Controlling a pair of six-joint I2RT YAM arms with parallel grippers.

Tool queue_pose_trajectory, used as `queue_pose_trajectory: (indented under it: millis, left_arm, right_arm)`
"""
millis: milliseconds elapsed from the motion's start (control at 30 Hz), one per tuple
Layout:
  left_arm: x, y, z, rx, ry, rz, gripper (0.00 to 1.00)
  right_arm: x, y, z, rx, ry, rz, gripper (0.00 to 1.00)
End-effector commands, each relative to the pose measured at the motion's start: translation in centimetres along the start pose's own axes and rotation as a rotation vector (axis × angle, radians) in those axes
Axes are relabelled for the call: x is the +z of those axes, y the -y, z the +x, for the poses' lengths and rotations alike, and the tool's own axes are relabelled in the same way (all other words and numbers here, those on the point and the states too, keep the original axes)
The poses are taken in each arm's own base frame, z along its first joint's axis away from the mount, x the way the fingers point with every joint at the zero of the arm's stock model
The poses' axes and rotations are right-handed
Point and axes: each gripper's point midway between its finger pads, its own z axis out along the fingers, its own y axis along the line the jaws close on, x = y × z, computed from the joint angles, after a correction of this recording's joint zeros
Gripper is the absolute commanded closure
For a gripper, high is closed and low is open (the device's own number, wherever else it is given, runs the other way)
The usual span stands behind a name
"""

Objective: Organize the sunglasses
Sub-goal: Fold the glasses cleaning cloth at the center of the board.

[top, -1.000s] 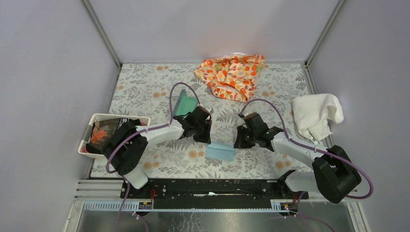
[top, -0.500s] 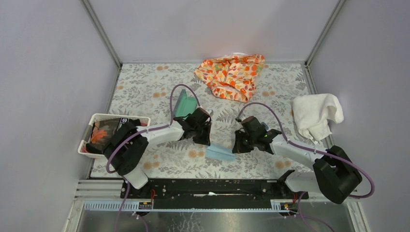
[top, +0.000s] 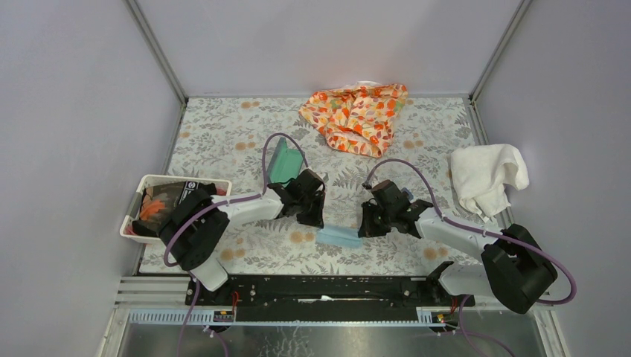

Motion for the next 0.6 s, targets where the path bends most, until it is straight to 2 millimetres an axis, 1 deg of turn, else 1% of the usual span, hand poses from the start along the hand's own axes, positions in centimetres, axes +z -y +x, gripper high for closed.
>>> queue_pose_trajectory:
  millis: [0,67,133,200,300,367,467,567]
  left_arm:
    - [-0.3,0.5,-0.5,0.006,0.039,0.018,0.97]
    - [-0.2,0.3,-0.4,-0.001,0.039,0.003,0.85]
    - [-0.5,0.1,-0.5,-0.007,0.041,-0.013,0.78]
    - [-1.1,0.1,-0.8,-0.007,0.051,-0.026,0.70]
    - [-2.6,0.6,-1.8,-0.002,0.096,-0.029,0.62]
    - [-3.5,1.0,-2.7,-0.001,0.130,-0.025,0.60]
    - [-4.2,1.6,-3.3,-0.009,0.157,-0.013,0.60]
    - [-4.2,1.8,-3.6,-0.021,0.168,-0.004,0.60]
  right_arm:
    - [0.0,0.1,0.6,-0.009,-0.016,0.008,1.00]
    - [-0.1,0.0,0.8,-0.015,-0.022,0.002,0.90]
    - [-0.5,-0.1,0.6,-0.025,-0.013,-0.001,0.78]
    - [-1.1,-0.3,0.0,-0.037,0.008,0.000,0.71]
    - [-1.8,-0.9,-1.5,-0.050,0.059,0.002,0.68]
    - [-2.0,-1.3,-2.4,-0.049,0.087,-0.006,0.68]
    - [-1.2,-2.1,-3.5,-0.035,0.101,-0.031,0.68]
    - [-0.2,-3.0,-4.4,-0.015,0.106,-0.066,0.68]
